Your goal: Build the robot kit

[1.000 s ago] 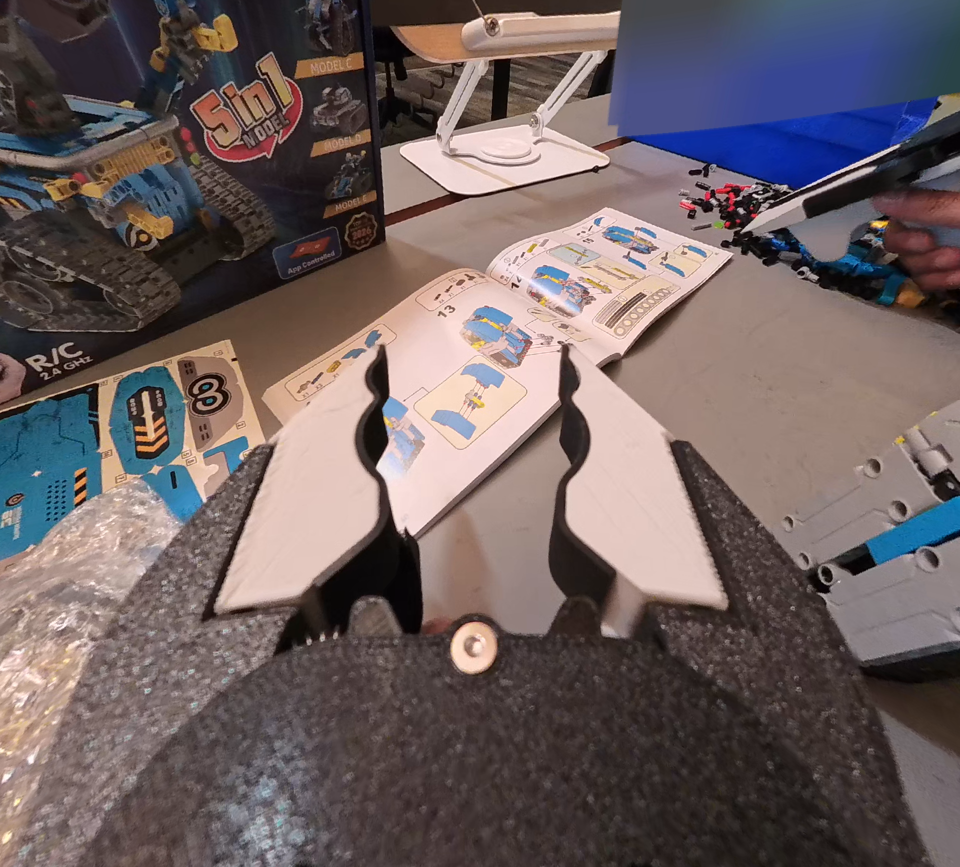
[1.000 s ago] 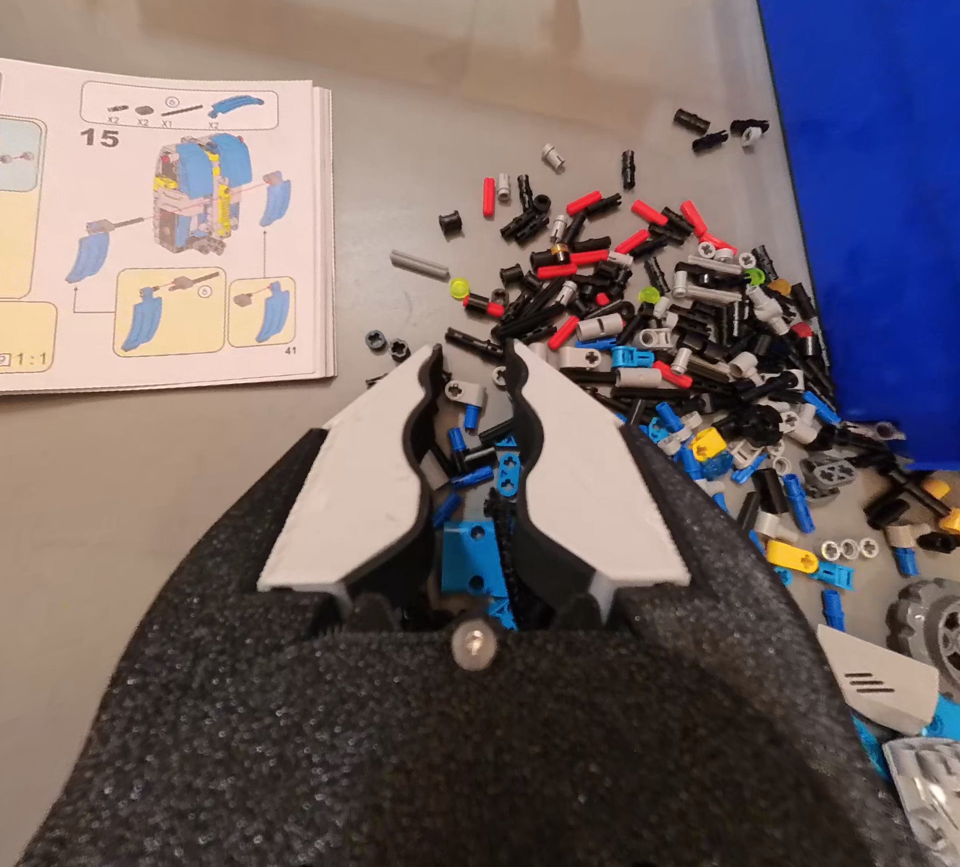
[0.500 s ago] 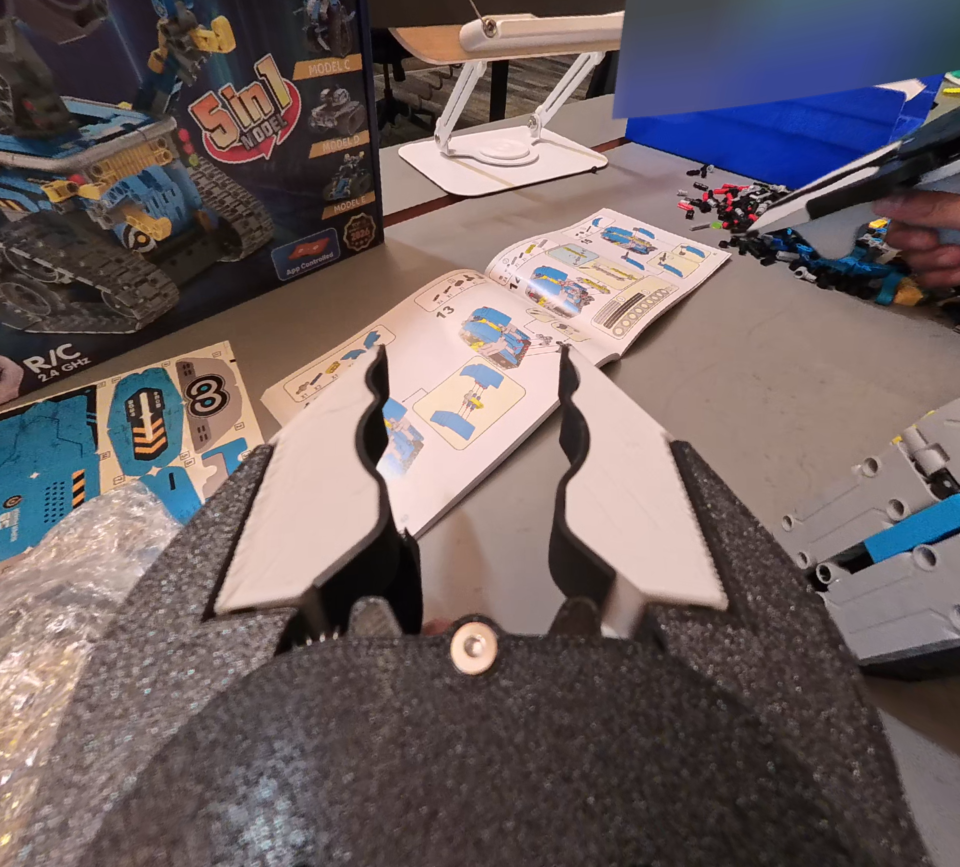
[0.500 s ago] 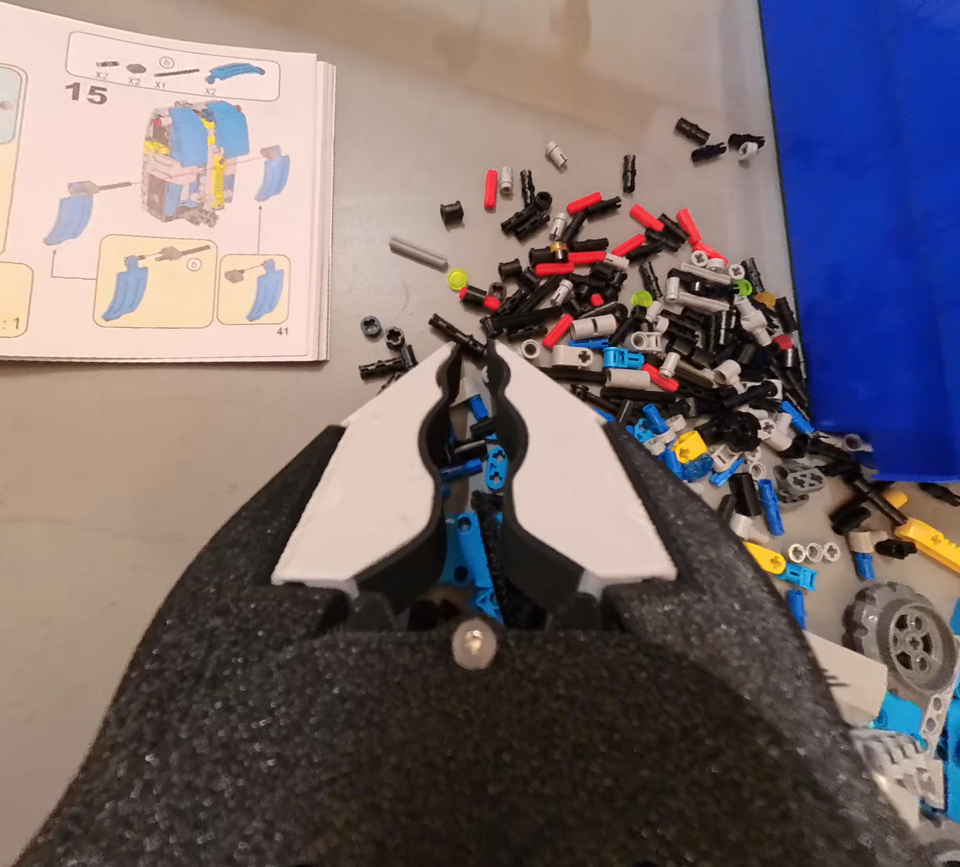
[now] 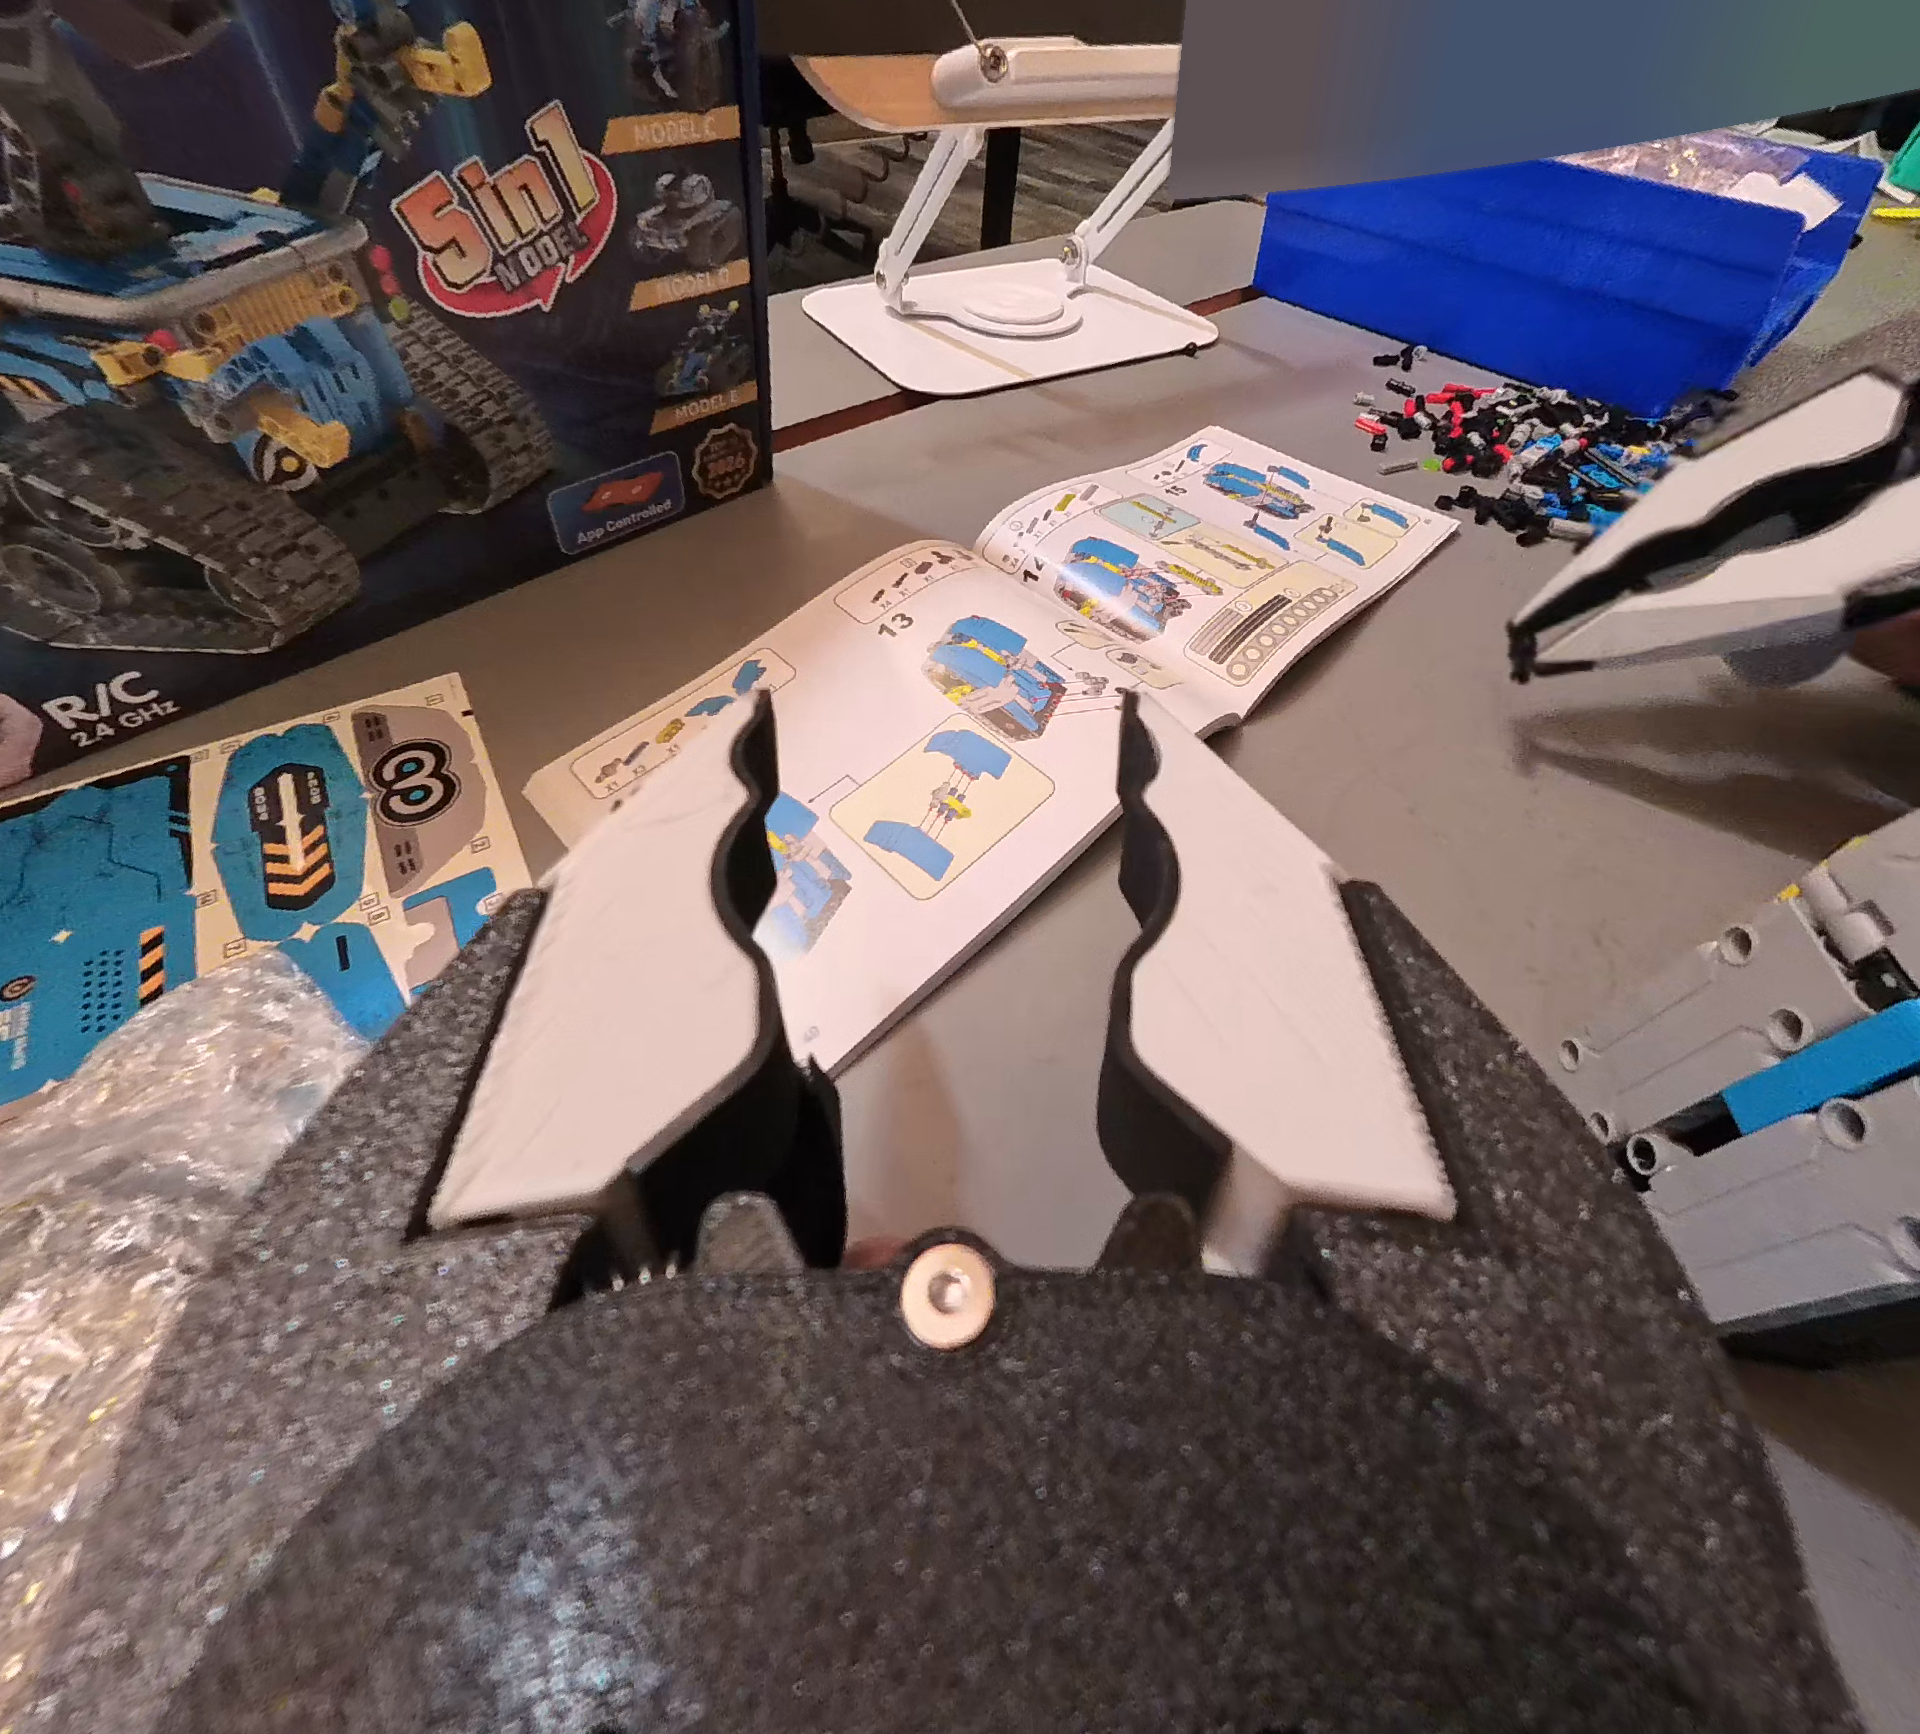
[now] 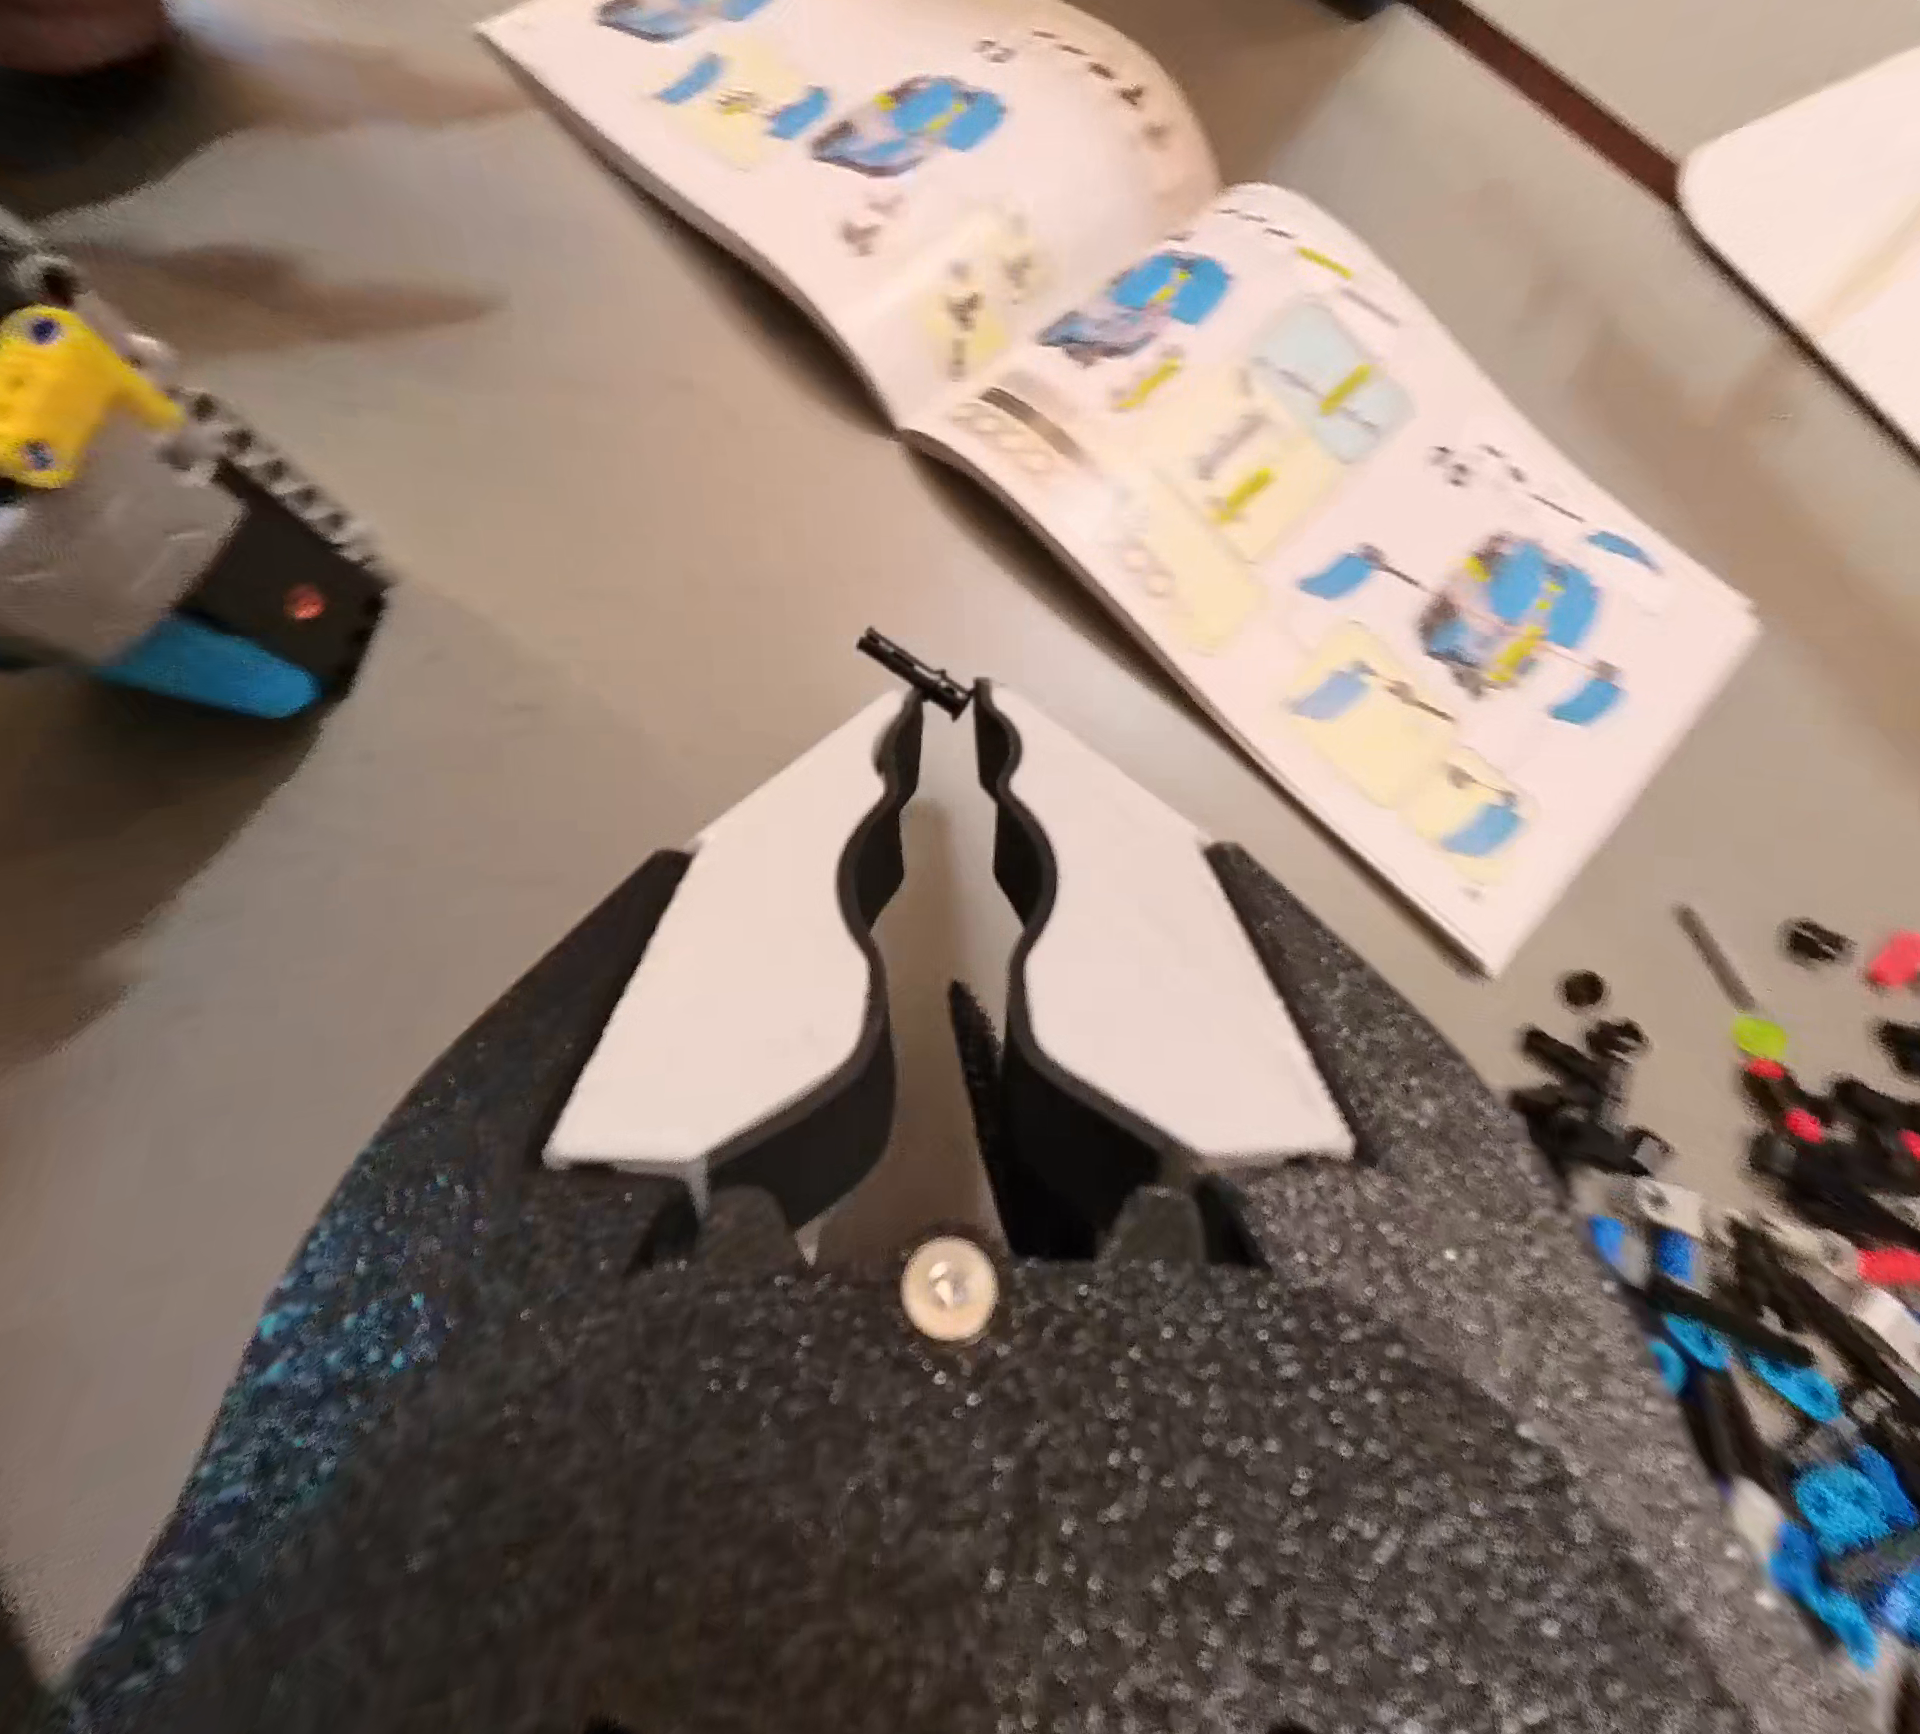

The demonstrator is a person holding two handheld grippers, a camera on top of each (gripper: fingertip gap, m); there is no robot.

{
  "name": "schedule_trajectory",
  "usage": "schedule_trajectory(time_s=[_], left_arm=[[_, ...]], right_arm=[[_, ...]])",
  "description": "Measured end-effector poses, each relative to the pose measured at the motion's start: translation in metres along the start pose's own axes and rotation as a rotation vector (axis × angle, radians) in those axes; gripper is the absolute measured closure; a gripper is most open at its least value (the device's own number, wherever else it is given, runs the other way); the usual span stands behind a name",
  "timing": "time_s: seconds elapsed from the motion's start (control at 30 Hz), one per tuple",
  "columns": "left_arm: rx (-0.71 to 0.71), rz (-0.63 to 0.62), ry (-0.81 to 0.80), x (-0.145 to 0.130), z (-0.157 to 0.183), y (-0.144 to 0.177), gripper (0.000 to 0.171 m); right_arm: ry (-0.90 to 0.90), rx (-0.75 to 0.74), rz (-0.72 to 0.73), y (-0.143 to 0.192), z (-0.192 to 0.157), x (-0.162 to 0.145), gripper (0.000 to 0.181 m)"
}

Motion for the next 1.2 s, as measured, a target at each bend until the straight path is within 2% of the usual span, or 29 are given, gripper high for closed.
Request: schedule_trajectory(time_s=[0.17,0.3,0.4,0.5,0.6,0.7,0.83,0.97,1.2], left_arm=[[-0.002,-0.006,0.002,-0.001,0.000,-0.001,0.105],[-0.004,-0.012,0.001,-0.001,0.001,-0.001,0.105],[-0.004,-0.014,0.001,-0.002,0.000,-0.002,0.105],[-0.003,-0.010,0.000,-0.001,0.000,-0.001,0.105],[-0.006,-0.008,0.003,-0.001,0.001,-0.001,0.106],[-0.008,-0.012,0.006,-0.002,0.000,-0.001,0.105],[-0.012,-0.010,0.009,-0.001,0.000,-0.001,0.106],[-0.014,-0.010,0.014,-0.002,0.000,-0.001,0.106],[-0.016,-0.013,0.011,-0.002,0.001,-0.001,0.106]], right_arm=[[0.034,0.128,-0.046,0.000,-0.023,-0.010,0.172],[0.079,0.118,-0.086,-0.005,-0.026,-0.022,0.171],[0.064,0.105,-0.078,-0.004,-0.021,-0.023,0.159],[0.027,0.064,-0.055,0.005,0.002,-0.017,0.155],[-0.079,-0.123,-0.050,0.013,0.066,-0.016,0.155],[-0.242,-0.288,-0.149,0.015,0.126,-0.041,0.156],[-0.323,-0.230,-0.167,0.010,0.129,-0.057,0.156],[-0.265,-0.328,-0.216,0.004,0.139,-0.070,0.156],[-0.286,-0.311,-0.244,0.002,0.138,-0.076,0.169]])
Point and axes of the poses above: each gripper's, where its closed fingertips meet, y back along the fingers, x out of its top, z = x × y across the jaws, the point moved 1 cm from there along y, back along the fingers, and after that the axes turned 13 degrees about -x, right-handed, at the moved point
